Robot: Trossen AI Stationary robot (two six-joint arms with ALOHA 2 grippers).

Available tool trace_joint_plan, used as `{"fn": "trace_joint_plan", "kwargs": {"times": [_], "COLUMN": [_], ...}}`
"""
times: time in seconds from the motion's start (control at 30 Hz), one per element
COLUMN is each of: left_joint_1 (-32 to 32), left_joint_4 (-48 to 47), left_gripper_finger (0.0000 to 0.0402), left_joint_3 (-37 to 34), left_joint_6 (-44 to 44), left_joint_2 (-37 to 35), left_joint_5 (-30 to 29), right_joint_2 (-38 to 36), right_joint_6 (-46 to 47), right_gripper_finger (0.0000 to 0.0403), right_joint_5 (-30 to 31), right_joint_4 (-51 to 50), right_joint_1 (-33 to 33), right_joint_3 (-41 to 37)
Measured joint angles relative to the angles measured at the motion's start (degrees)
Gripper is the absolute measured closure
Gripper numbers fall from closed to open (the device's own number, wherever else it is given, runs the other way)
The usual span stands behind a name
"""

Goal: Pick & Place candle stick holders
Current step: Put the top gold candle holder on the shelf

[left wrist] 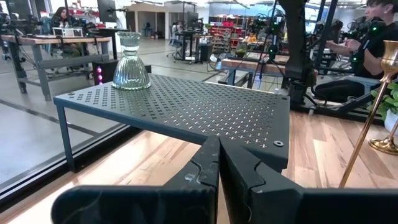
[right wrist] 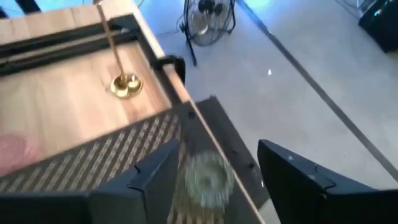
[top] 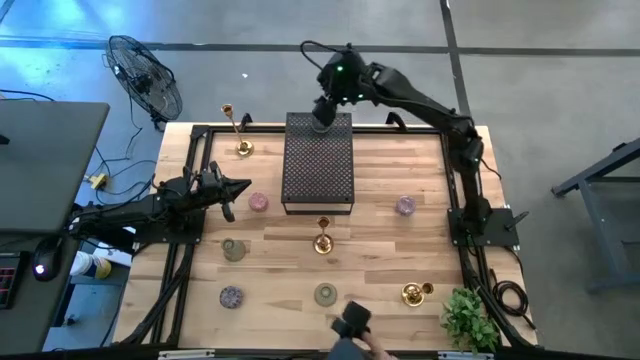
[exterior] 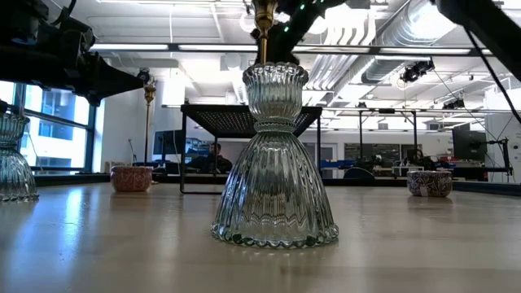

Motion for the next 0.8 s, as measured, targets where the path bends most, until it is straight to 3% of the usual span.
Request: {"fn": "trace_joint_plan", "kwargs": {"times": [0.1,0.17,0.37,0.63,0.73,0.8], "left_joint_1": [-0.01,-0.01,0.01,0.50,4.63,9.33], "left_joint_4": [-0.33,-0.64,-0.72,-1.21,-2.26,-2.95], "left_gripper_finger": [0.0399,0.0399,0.0399,0.0401,0.0401,0.0401], "left_joint_3": [0.02,0.09,0.11,3.25,6.64,8.64], "left_joint_6": [-1.10,-1.55,-4.18,-8.21,-8.69,-9.34], "left_joint_2": [0.00,0.00,2.01,10.39,13.90,16.14], "left_joint_5": [-0.97,-1.34,-4.13,-21.47,-22.35,-18.68], "right_joint_2": [-2.56,-5.40,-19.07,-37.90,-43.24,-46.10], "right_joint_6": [-1.56,-2.79,-3.83,0.29,1.07,1.33], "right_gripper_finger": [0.0234,0.0271,0.0391,0.0373,0.0389,0.0399], "right_joint_5": [0.72,0.85,-0.71,0.13,0.00,-0.06], "right_joint_4": [-4.19,-1.64,24.78,54.70,61.91,65.84], "right_joint_1": [0.95,2.21,6.28,8.03,7.83,7.49], "right_joint_3": [-1.57,-7.23,-38.09,-70.85,-78.89,-83.22]}}
